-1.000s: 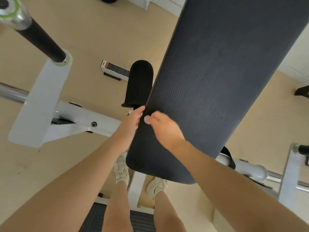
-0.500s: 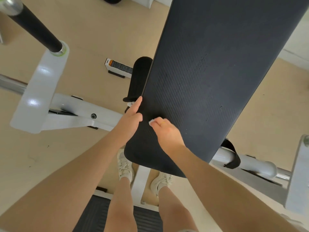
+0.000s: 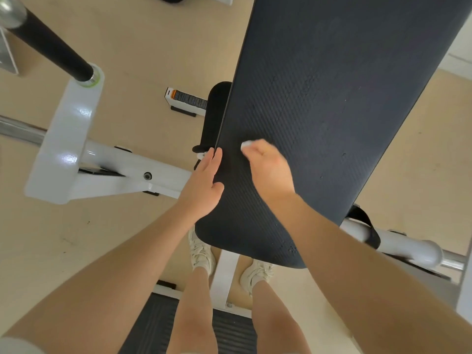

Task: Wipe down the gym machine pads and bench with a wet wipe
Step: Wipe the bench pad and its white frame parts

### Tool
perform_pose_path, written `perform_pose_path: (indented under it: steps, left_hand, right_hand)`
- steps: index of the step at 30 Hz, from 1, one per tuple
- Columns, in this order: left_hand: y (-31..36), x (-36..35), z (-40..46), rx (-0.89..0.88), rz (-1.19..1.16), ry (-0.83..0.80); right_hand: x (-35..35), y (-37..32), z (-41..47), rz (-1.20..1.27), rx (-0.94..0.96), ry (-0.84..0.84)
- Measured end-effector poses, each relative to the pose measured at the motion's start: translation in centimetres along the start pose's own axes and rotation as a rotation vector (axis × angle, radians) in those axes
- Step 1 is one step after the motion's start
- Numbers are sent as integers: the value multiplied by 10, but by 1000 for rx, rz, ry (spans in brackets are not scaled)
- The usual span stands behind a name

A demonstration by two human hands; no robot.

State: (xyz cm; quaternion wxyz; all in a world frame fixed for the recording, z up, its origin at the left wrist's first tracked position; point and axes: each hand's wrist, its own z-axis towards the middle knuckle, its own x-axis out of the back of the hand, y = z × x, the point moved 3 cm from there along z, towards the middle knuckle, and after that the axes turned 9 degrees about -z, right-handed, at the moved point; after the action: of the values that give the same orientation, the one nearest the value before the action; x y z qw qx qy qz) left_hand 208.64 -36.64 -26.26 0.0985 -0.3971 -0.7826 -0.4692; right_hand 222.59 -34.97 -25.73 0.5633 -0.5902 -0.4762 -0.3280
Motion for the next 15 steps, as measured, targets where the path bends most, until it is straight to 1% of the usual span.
perform_pose_path:
  steps: [1,3,4,5,7,9,11,12,13,15]
  left_hand:
    - [1,2,-1,-24,90,15]
    - [2,5,-1,-123,295,111]
    - [2,5,-2,-170,344,153]
    - [4,5,-2,-199,376,168]
    - [8,1,-1,-245,427,160]
    - [12,-5,4,-337,511,162]
    - [12,-11,10,-368,570,149]
    - [11,-14,12,-363,595,140]
    - [10,-15,13,-364,613,144]
    - [8,-17,13,-376,646,163]
  right_hand:
    - [-10,-2,-16,-39,41,-93]
    - [-23,-5,-44,-147,111,-281]
    - [-26,-1,-51,-161,103,-318]
    - [-21,1,-52,-153,76,-313]
    - [0,5,-39,-30,-11,-193]
    - [31,10,-17,166,-106,-35]
    - [55,22,6,235,-177,131]
    - [59,27,13,216,-183,169]
    - [57,30,17,172,-181,169]
    - [45,32,14,8,-139,111]
